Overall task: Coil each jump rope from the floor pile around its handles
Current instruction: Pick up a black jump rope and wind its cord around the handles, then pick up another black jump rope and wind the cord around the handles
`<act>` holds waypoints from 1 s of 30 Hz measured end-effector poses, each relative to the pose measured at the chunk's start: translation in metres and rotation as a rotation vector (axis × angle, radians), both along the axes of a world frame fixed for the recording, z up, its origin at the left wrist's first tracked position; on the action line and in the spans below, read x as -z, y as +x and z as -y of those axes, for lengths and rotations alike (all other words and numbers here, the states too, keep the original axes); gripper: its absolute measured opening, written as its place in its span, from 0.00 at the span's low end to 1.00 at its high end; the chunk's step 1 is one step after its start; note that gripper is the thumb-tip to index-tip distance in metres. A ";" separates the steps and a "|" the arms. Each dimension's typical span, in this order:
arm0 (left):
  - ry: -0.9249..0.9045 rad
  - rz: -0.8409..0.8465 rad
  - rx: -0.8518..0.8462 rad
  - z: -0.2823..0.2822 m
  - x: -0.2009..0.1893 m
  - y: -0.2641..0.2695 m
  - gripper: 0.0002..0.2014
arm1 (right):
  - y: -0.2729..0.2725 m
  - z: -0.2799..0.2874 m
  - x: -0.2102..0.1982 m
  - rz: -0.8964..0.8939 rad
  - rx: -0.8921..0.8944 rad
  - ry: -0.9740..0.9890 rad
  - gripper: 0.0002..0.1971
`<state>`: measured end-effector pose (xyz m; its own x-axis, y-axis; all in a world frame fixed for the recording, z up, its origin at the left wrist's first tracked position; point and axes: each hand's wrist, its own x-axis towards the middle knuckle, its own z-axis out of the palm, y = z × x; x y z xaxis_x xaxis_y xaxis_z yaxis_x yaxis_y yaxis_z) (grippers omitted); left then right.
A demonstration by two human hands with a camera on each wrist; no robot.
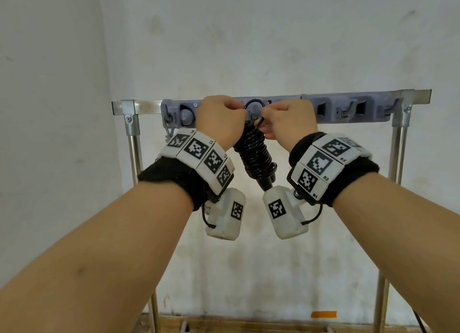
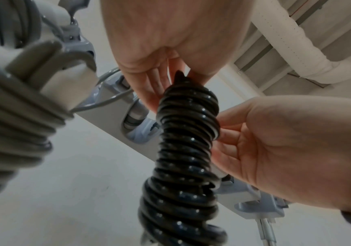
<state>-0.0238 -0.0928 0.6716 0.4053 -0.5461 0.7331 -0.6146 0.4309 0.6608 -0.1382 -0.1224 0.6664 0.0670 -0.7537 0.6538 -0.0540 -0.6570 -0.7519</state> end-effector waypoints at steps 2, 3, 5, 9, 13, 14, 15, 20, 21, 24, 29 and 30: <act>0.015 0.056 -0.036 0.003 0.003 0.002 0.08 | 0.000 0.002 0.005 0.009 -0.035 0.018 0.13; 0.021 0.084 -0.052 0.004 0.005 0.002 0.08 | 0.000 0.003 0.008 0.007 -0.043 0.024 0.12; 0.034 0.126 -0.066 0.005 0.008 0.003 0.07 | -0.001 0.004 0.013 -0.010 -0.049 0.029 0.12; 0.056 0.198 -0.092 0.002 0.010 0.003 0.06 | -0.001 0.002 0.020 -0.024 -0.045 0.011 0.11; 0.030 0.241 -0.138 -0.006 0.017 0.001 0.07 | -0.002 -0.005 0.026 -0.023 -0.023 -0.006 0.04; 0.006 0.254 -0.149 -0.009 0.021 0.001 0.08 | -0.003 -0.008 0.029 -0.034 0.001 -0.009 0.07; -0.034 0.271 -0.159 -0.013 0.027 0.001 0.09 | -0.004 -0.009 0.034 -0.044 0.030 -0.019 0.11; -0.260 0.485 -0.180 -0.042 0.059 0.004 0.11 | -0.015 -0.024 0.066 -0.092 0.133 -0.097 0.05; -0.255 0.522 -0.172 -0.049 0.067 0.003 0.11 | -0.018 -0.029 0.074 -0.113 0.138 -0.104 0.02; -0.133 0.579 -0.083 -0.071 0.100 -0.001 0.06 | -0.026 -0.043 0.105 -0.209 0.108 -0.058 0.03; 0.196 0.636 0.043 -0.103 0.185 0.001 0.02 | -0.037 -0.069 0.182 -0.397 0.004 0.064 0.04; 0.268 0.635 0.062 -0.108 0.206 0.003 0.03 | -0.040 -0.073 0.201 -0.436 -0.018 0.092 0.04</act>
<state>-0.0205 0.0149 0.4659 -0.0959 -0.7502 0.6542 -0.8972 0.3498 0.2695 -0.1782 -0.0491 0.4657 0.3352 -0.8037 0.4916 -0.3685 -0.5921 -0.7167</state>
